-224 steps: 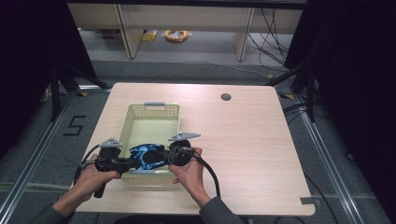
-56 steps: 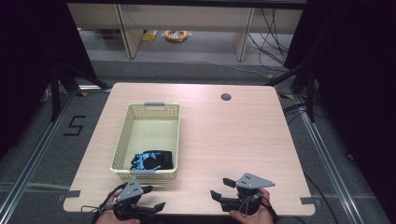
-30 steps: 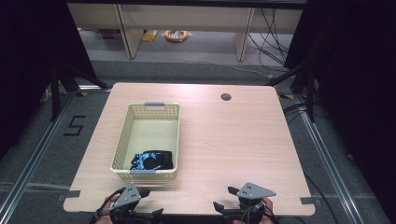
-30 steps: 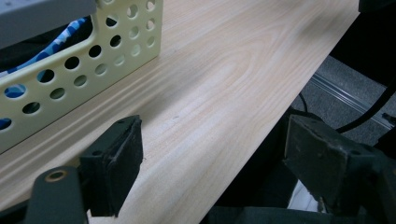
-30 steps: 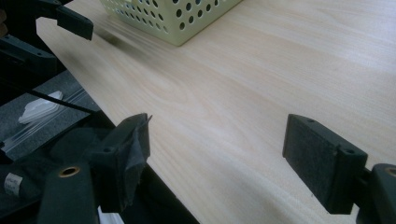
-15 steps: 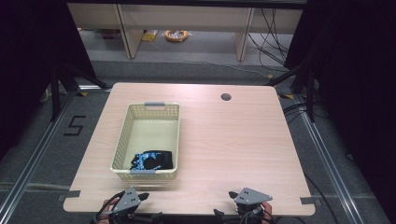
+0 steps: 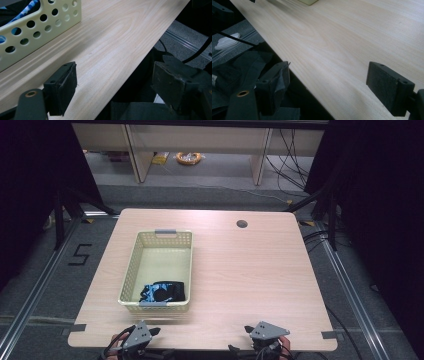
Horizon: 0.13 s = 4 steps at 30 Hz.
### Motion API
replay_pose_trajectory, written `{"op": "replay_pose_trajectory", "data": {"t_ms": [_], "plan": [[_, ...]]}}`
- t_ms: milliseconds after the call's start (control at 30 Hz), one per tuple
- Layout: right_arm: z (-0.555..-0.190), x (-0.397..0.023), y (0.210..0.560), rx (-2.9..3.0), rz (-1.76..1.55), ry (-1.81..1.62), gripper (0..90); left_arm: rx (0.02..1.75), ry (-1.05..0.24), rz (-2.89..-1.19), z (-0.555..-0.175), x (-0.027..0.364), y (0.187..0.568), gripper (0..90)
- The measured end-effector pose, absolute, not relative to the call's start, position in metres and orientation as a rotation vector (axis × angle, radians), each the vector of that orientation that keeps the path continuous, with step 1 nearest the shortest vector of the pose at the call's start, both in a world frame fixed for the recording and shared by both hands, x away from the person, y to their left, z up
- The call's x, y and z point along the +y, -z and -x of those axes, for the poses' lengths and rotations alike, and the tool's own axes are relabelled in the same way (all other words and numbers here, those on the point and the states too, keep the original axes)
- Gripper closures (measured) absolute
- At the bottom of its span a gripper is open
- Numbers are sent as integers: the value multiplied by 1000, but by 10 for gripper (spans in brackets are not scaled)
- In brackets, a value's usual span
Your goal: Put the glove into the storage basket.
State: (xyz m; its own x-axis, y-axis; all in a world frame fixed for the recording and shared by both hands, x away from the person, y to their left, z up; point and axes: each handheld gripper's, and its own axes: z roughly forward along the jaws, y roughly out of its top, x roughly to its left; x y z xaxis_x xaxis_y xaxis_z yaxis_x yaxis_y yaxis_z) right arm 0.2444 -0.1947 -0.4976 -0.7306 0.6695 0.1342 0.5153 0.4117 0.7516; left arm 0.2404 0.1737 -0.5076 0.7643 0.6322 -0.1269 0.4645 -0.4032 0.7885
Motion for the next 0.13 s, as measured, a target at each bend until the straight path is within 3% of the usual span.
{"op": "replay_pose_trajectory", "data": {"t_ms": [133], "plan": [[-246, -195, 498, 2503, -1041, -1221, 197, 838, -217, -2097, -241, 175, 507, 201]]}}
